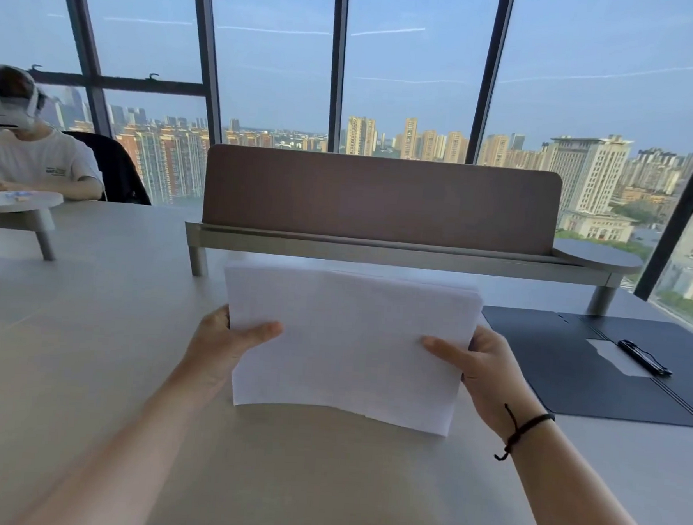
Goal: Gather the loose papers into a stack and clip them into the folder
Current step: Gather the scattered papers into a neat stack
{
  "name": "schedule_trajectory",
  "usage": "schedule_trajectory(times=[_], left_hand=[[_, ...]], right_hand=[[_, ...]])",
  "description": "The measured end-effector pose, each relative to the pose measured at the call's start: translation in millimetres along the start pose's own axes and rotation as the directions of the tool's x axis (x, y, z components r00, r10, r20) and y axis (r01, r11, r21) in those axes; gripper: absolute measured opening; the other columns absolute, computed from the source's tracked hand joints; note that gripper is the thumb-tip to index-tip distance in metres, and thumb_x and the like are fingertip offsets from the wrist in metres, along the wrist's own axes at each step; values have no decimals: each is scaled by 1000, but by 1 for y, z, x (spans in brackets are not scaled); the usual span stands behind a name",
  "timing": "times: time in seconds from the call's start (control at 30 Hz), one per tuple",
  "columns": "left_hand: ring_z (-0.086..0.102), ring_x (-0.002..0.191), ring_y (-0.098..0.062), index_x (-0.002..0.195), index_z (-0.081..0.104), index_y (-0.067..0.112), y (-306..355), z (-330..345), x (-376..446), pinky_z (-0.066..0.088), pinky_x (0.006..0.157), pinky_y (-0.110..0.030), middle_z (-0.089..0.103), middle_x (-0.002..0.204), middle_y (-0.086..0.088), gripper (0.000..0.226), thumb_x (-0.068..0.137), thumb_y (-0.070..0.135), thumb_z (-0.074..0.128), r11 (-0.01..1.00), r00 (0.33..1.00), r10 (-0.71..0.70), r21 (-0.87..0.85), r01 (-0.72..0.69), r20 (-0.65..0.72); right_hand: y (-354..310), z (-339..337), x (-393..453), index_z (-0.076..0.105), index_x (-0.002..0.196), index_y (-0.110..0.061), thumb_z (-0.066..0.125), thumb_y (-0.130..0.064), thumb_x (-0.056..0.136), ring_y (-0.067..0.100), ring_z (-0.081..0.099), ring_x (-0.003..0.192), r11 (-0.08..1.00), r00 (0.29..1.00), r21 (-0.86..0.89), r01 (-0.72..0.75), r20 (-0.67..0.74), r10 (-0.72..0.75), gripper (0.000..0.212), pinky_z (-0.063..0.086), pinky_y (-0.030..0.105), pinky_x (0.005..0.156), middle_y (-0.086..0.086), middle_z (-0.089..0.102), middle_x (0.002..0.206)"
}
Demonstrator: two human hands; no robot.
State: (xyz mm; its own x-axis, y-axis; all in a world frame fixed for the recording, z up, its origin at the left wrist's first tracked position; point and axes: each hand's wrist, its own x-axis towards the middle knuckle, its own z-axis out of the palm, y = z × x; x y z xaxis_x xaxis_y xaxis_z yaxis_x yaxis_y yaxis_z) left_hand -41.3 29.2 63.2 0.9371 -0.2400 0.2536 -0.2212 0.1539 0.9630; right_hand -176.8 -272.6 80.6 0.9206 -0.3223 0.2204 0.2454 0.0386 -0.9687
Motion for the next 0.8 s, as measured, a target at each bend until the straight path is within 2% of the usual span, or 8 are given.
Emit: schedule_trajectory(times=[0.1, 0.2, 0.33, 0.43, 0.57, 0.67, 0.73, 0.8], left_hand=[[75, 99, -32, 111, 73, 15, -17, 2, -8, 57, 90, -48, 78, 108, -10, 86, 35, 46, 98, 998, 999, -43, -45, 44, 9], [73, 105, -33, 114, 73, 11, -20, 6, -9, 53, 97, -52, 77, 111, -11, 74, 47, 34, 94, 997, 999, -47, -57, 48, 14], [73, 104, -29, 111, 74, 14, -5, 3, 1, 54, 94, -45, 78, 111, -9, 70, 49, 38, 94, 999, 999, 28, -46, -27, 30], [74, 102, -28, 111, 74, 12, -8, 4, 2, 55, 94, -46, 78, 109, -8, 67, 51, 34, 91, 999, 999, 26, -31, -25, 45], [74, 105, -20, 112, 74, 16, -37, 6, -12, 52, 98, -43, 78, 110, -3, 84, 37, 46, 98, 998, 996, -61, 1, 61, 65], [72, 108, -20, 115, 72, 14, -43, 4, -10, 55, 96, -38, 77, 113, -3, 89, 38, 51, 97, 997, 994, -82, 13, 81, 75], [73, 106, -20, 114, 73, 13, -44, 3, -8, 58, 87, -28, 78, 112, -3, 90, 38, 54, 96, 997, 995, -78, 2, 78, 69], [74, 103, -17, 110, 74, 13, -44, 4, -8, 59, 83, -24, 78, 109, -2, 86, 38, 56, 95, 997, 996, -78, -4, 78, 44]], right_hand=[[10, 5, -5, 75, 108, -9, 80, -4, 77, 30, 74, 101, 998, 997, -23, -65, 50, 66, 31, 60, 45, 86, 10, 78, 108], [13, 13, -4, 78, 100, -15, 81, -1, 76, 29, 74, 100, 998, 998, -8, -60, 24, 60, 28, 58, 48, 90, 10, 79, 108], [2, 13, 4, 81, 92, -16, 81, -6, 76, 31, 75, 97, 1000, 1000, -21, 4, 2, -4, 19, 59, 49, 86, 11, 79, 104], [0, 7, 4, 80, 97, -13, 82, -8, 74, 31, 75, 99, 1000, 999, -5, 20, 29, -20, 23, 59, 47, 86, 12, 79, 106], [35, 2, -9, 76, 111, -13, 81, -7, 80, 28, 73, 106, 996, 995, -34, -86, 41, 87, 33, 56, 48, 95, 9, 77, 113], [53, 2, -13, 74, 113, -9, 78, -11, 82, 27, 72, 108, 989, 990, -39, -140, 21, 141, 31, 56, 42, 96, 8, 78, 111], [54, 2, -11, 75, 111, -7, 80, -21, 82, 28, 73, 106, 987, 987, -44, -156, 20, 157, 33, 56, 42, 95, 10, 78, 110], [53, 3, -9, 77, 108, -5, 84, -36, 75, 30, 74, 103, 983, 984, -51, -174, 12, 175, 46, 57, 44, 94, 13, 78, 108]])
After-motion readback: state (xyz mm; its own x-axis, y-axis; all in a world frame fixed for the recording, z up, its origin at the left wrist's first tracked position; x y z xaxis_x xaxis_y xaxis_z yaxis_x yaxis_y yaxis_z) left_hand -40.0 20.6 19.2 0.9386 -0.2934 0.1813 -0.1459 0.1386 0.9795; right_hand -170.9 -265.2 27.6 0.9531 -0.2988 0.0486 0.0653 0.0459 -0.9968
